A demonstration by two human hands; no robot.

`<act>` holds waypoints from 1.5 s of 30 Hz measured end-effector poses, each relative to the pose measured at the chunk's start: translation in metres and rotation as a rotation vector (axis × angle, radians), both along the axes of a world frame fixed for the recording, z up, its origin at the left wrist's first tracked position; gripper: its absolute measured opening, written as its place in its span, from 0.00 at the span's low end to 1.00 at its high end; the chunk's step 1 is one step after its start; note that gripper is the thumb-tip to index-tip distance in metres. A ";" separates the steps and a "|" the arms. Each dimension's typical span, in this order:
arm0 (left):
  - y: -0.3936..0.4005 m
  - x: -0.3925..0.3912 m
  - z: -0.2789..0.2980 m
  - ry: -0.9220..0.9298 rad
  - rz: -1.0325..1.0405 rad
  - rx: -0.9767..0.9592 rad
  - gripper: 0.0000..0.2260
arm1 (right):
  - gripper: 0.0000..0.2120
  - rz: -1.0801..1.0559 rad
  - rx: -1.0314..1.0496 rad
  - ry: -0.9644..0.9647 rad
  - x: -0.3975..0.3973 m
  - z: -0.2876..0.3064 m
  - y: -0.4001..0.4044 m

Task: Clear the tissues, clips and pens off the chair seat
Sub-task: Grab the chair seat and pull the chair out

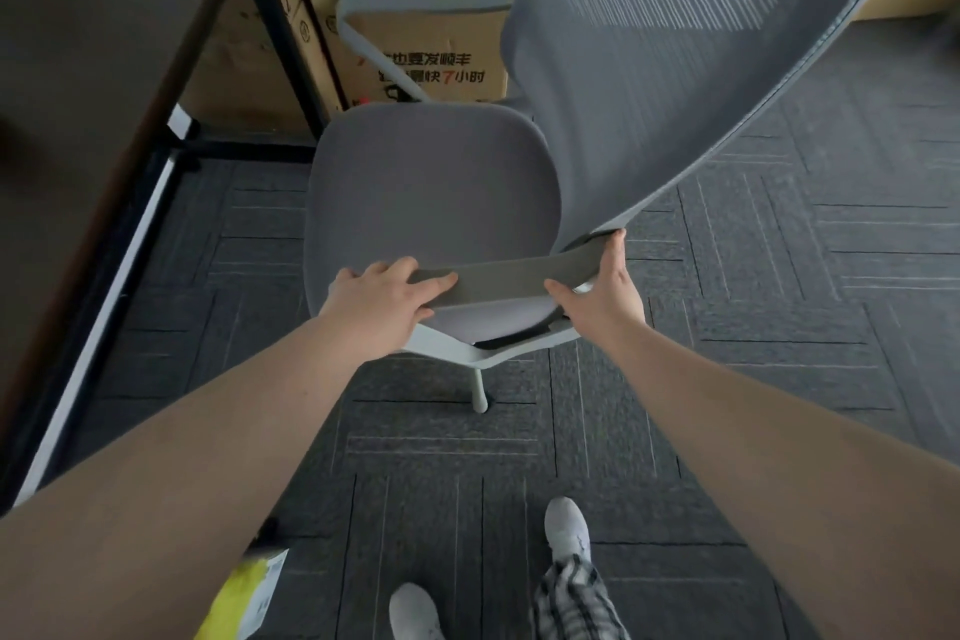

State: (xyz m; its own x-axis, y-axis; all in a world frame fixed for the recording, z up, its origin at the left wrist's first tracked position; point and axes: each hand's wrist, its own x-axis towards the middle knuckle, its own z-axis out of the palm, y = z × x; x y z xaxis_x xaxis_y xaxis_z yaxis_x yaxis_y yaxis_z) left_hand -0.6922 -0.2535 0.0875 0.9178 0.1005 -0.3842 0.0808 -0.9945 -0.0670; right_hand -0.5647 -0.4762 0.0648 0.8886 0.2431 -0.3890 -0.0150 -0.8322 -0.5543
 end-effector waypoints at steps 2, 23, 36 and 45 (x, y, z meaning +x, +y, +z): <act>0.007 -0.015 0.000 -0.004 -0.013 -0.005 0.22 | 0.51 -0.008 0.000 0.006 -0.015 0.000 0.006; 0.091 -0.125 0.002 0.009 0.126 -0.029 0.22 | 0.51 0.115 -0.041 -0.023 -0.111 0.000 0.101; 0.155 -0.163 0.006 0.017 0.103 0.028 0.23 | 0.53 0.064 0.002 -0.065 -0.168 -0.014 0.163; 0.188 -0.178 0.005 0.010 0.115 0.033 0.22 | 0.53 0.054 0.017 -0.087 -0.191 -0.009 0.196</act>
